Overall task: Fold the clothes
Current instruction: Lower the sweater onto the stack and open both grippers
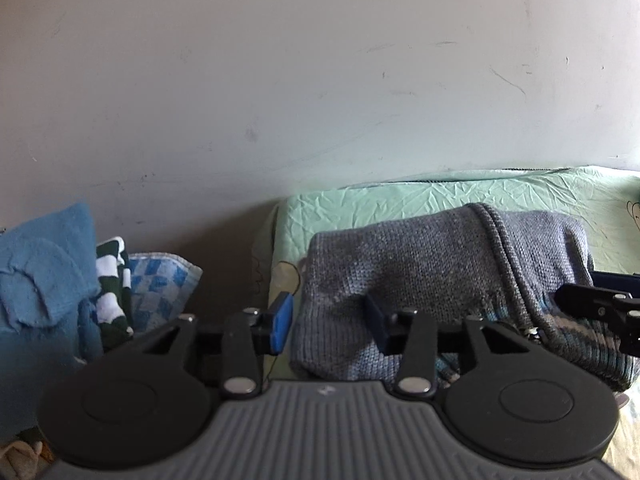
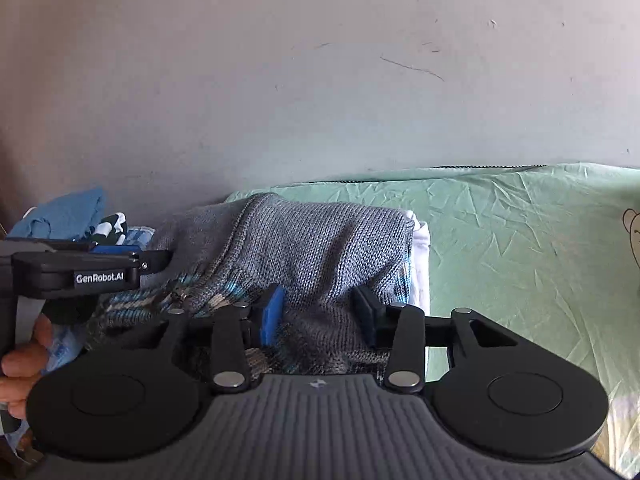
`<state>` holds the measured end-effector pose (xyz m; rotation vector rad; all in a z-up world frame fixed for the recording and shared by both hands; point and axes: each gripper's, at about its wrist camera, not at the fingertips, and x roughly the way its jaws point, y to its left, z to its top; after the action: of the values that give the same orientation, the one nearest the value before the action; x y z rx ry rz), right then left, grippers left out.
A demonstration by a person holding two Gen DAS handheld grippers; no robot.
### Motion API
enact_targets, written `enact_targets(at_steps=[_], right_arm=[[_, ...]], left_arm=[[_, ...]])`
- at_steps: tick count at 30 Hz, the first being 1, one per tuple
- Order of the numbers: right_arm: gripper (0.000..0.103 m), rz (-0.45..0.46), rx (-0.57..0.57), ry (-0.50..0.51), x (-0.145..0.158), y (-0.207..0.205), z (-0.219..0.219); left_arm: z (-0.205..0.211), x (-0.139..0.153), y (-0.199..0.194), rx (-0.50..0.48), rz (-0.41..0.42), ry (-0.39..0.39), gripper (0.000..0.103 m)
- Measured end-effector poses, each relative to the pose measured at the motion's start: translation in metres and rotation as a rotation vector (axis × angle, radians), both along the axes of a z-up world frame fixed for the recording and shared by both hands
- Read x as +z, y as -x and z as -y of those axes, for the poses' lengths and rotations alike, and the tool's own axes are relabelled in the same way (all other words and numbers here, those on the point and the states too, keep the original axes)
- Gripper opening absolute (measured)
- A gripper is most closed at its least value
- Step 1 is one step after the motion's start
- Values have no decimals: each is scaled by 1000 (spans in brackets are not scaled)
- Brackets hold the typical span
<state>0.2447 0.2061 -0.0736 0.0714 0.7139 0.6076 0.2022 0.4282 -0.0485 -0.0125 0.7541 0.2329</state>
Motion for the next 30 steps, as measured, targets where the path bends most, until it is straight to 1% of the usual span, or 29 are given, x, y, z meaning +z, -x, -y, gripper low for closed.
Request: enact_targets(at_steps=[2,4,7,9,12,13,14,16,18,20,24,26,27,28,30], right_arm=[[43,-4,0,1,7,2,5],[43,15,15,28,15,11,8],[43,10,7,58,25,19,15],[45,-20,-24,48,29,21,25],[47,-68,-40,49,36,29,36],[48,-73,-42,54,39,33,39],[48,-72,-39,62,42,39,42],[56,-73,-41,81,48,49,47],[59,-80,-43,84,55,61,55],[61,-85,-43,83,60,71,62],[64,-52,-59,123,73,96,75],[68,-39,-55,126,79,112,85],[74,-32,-51,120,82,120,91],[76,-25,-47,112,85,128,98],[77,-8,-39,105,91,142,110]], left_arm=[[5,8,3,22,-3,3,37],[14,15,9,41,-13,-8,37],[26,25,20,63,-8,-22,38],[33,31,28,69,-8,-21,42],[45,40,41,74,-6,-24,46],[49,44,45,76,-4,-25,48],[53,47,49,76,1,-24,53],[64,54,59,79,7,-28,59],[74,60,70,86,16,-41,60],[86,67,81,97,18,-48,66],[114,80,109,115,12,-41,73],[130,87,124,139,18,-52,80],[139,90,132,153,25,-56,81],[147,93,140,165,34,-60,85],[163,97,154,186,42,-71,91]])
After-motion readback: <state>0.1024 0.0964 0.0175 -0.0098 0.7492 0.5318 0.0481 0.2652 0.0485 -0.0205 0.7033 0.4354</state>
